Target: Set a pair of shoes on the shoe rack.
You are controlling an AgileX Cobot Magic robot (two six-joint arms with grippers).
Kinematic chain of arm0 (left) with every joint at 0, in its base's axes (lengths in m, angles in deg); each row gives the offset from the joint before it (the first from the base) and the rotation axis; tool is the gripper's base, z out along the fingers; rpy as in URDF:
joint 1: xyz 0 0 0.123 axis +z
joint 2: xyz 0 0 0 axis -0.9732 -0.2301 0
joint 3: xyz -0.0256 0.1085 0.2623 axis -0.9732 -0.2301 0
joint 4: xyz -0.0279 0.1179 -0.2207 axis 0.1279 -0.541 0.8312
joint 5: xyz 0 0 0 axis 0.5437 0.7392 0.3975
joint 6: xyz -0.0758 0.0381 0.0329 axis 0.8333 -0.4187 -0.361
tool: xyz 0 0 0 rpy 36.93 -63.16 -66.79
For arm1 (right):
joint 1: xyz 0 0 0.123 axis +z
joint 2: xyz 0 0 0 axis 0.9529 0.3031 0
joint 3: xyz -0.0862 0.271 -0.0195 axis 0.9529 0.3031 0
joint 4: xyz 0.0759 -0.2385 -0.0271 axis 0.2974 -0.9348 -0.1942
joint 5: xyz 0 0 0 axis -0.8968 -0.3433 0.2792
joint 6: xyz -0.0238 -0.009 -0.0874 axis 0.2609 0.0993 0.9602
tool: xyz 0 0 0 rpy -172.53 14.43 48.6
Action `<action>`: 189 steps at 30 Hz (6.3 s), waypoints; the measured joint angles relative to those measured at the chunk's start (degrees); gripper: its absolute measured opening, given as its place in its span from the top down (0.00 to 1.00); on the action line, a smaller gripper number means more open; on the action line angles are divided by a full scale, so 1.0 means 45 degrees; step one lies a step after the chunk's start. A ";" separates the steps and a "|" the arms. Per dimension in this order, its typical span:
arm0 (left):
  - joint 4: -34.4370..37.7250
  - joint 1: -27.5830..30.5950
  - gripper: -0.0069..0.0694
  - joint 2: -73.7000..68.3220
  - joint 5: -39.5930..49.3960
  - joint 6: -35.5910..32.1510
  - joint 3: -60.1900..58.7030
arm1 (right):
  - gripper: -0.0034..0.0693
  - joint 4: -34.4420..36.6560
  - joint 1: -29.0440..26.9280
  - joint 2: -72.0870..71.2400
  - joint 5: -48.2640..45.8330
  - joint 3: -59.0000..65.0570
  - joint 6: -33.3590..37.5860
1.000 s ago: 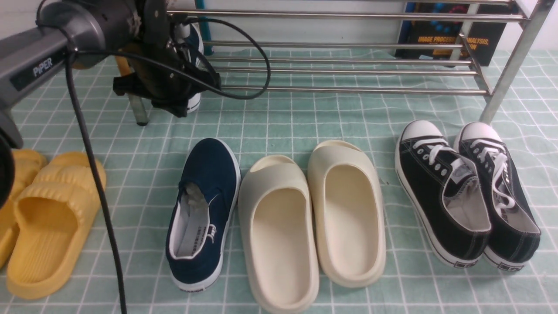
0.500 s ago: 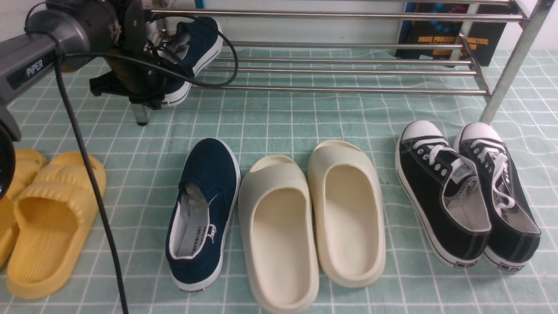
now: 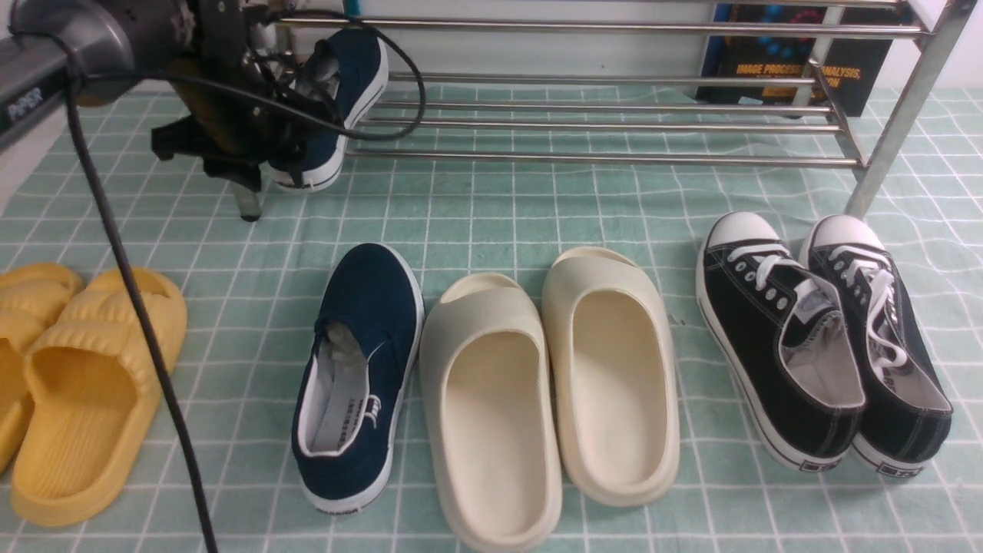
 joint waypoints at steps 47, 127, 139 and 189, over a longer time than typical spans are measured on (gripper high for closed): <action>-0.0896 -0.3280 0.91 0.3858 -0.2075 0.2222 -1.0178 | 0.62 0.0000 0.0000 0.0000 0.0000 0.0000 0.0000; 0.0977 -0.2015 0.93 0.0923 0.3890 -0.2628 0.4947 | 0.62 0.0000 0.0000 0.0000 0.0000 0.0000 0.0000; 0.0843 -0.2015 0.93 0.8354 0.3856 -0.2346 -0.1487 | 0.62 0.0000 0.0000 0.0000 0.0000 0.0000 0.0000; 0.1327 0.2458 0.93 2.5431 -0.8437 -0.1430 -2.1030 | 0.62 0.0000 0.0011 0.0000 0.0000 0.0000 0.0000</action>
